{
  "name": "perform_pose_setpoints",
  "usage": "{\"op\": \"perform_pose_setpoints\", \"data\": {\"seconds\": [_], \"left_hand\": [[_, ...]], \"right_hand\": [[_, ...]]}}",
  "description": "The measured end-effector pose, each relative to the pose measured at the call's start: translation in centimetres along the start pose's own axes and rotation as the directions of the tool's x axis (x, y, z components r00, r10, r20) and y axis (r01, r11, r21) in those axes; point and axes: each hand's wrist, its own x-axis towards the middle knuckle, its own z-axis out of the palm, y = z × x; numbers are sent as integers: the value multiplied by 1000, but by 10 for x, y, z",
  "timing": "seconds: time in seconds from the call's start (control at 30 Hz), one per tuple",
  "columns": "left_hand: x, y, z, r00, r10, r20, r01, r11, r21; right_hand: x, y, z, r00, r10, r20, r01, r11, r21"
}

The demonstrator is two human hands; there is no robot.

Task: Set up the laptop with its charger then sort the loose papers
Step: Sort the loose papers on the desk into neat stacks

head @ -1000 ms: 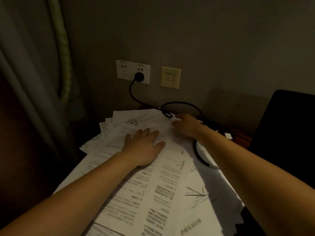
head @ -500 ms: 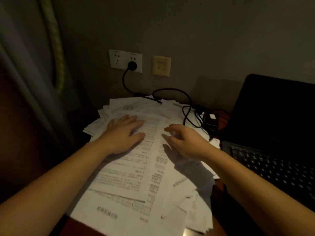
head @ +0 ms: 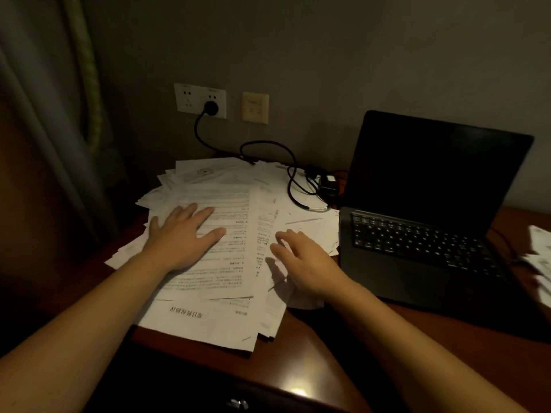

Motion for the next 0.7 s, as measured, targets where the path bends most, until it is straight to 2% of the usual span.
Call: {"op": "perform_pose_setpoints", "data": {"seconds": [0.17,0.27,0.33,0.43,0.53,0.7], "left_hand": [[-37,27,13,992,-112,-56,114,992,45],[-53,42,12,991,-127,-41,129,991,41],[-58,40,2,993,-99,-70,100,995,1],[-58,21,-6,985,-145,-91,145,989,2],[-58,7,-4,984,-177,-6,177,984,11],[-73,33,-12,991,-123,-58,127,988,86]], "right_hand": [[-13,-20,-3,998,45,49,-58,953,297],[-17,-31,0,982,184,41,-173,792,586],[-20,-35,3,962,266,66,-236,681,693],[-26,-36,9,941,330,73,-272,612,742],[-29,-30,11,922,388,-17,-247,621,744],[-31,-15,6,907,408,-101,-233,688,688]]}}
